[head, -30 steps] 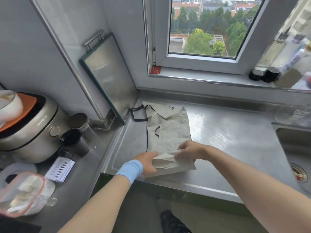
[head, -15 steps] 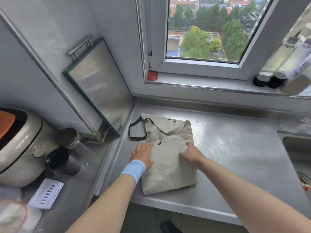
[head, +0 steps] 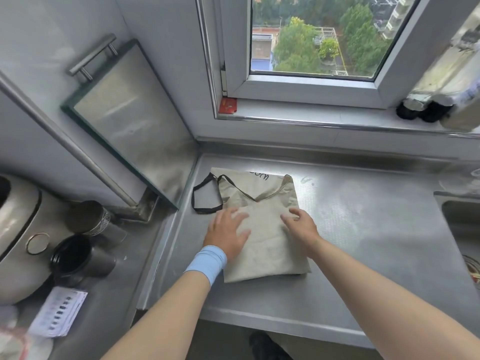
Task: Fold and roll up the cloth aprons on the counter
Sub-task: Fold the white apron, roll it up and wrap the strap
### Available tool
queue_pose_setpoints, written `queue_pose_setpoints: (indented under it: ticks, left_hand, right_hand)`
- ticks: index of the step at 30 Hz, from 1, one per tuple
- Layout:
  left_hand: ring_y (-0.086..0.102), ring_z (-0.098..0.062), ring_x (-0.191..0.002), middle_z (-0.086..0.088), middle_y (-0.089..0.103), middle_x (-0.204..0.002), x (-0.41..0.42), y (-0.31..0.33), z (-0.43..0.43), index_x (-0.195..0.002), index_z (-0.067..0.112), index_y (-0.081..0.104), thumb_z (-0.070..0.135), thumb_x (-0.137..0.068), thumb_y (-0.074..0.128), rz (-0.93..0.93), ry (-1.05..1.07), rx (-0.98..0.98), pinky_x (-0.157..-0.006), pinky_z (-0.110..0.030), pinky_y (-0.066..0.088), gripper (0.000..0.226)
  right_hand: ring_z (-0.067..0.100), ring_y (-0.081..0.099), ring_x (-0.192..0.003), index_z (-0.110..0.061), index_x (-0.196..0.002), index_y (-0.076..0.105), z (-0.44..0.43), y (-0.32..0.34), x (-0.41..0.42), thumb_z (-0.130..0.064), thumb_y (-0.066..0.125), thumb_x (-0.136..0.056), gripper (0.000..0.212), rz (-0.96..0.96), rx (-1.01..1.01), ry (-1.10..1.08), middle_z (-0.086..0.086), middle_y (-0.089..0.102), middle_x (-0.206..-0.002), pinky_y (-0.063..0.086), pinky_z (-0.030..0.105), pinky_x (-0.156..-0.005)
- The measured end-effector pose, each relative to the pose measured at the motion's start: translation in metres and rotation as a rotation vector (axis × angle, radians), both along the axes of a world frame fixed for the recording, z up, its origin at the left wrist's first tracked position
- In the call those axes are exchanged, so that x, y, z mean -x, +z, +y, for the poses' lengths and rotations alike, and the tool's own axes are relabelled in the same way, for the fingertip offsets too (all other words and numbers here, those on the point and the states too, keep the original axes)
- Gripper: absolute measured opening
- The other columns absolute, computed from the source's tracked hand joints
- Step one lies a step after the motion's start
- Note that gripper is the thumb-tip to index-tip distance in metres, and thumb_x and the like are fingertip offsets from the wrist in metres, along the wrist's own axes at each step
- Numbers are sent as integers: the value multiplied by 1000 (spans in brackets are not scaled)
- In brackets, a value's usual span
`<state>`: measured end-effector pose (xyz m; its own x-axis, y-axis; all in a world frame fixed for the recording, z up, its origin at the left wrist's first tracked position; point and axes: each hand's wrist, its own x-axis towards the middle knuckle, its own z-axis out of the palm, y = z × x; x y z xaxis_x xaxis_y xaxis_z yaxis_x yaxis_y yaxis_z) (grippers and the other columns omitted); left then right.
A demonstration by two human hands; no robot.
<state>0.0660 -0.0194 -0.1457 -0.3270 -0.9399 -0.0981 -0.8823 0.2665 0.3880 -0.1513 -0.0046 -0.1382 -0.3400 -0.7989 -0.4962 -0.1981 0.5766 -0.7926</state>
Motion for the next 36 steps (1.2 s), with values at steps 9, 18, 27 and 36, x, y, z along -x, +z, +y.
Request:
queue_pose_setpoints:
  ticks: [9, 18, 27, 36]
  left_hand:
    - [-9, -22, -149, 1, -7, -162, 0, -21, 16, -153, 35, 9, 55, -94, 39, -355, -122, -241, -120, -44, 1, 69]
    - [-14, -23, -148, 1, -16, -161, 13, -19, 73, -152, 40, 6, 59, -88, 45, -416, -385, -249, -119, -46, -4, 77]
    - [-21, -26, -146, -2, -24, -159, 23, -31, 103, -152, 37, -6, 52, -95, 38, -515, -392, -177, -117, -54, -9, 74]
    - [-30, -26, -143, -6, -35, -154, -10, -42, 115, -150, 34, -19, 69, -90, 28, -499, -341, -227, -119, -46, -9, 84]
  right_hand:
    - [12, 67, -70, -16, -71, 74, 44, -12, 15, -41, 80, -69, 26, 104, -222, 194, -8, 72, -72, 49, 25, -60]
    - [11, 68, -82, -18, -90, 68, 99, -4, 11, -25, 79, -73, 22, 69, -145, 199, -7, 72, -87, 54, 29, -75]
    - [39, 29, -142, -7, -149, 30, 139, -30, 7, -10, 50, -82, 70, 1116, 225, 647, 23, 25, -157, 23, 47, -113]
    - [22, -17, -149, -17, -155, -8, 162, -62, 11, -71, 7, -83, 91, 975, 42, 974, 2, -23, -158, -14, 32, -118]
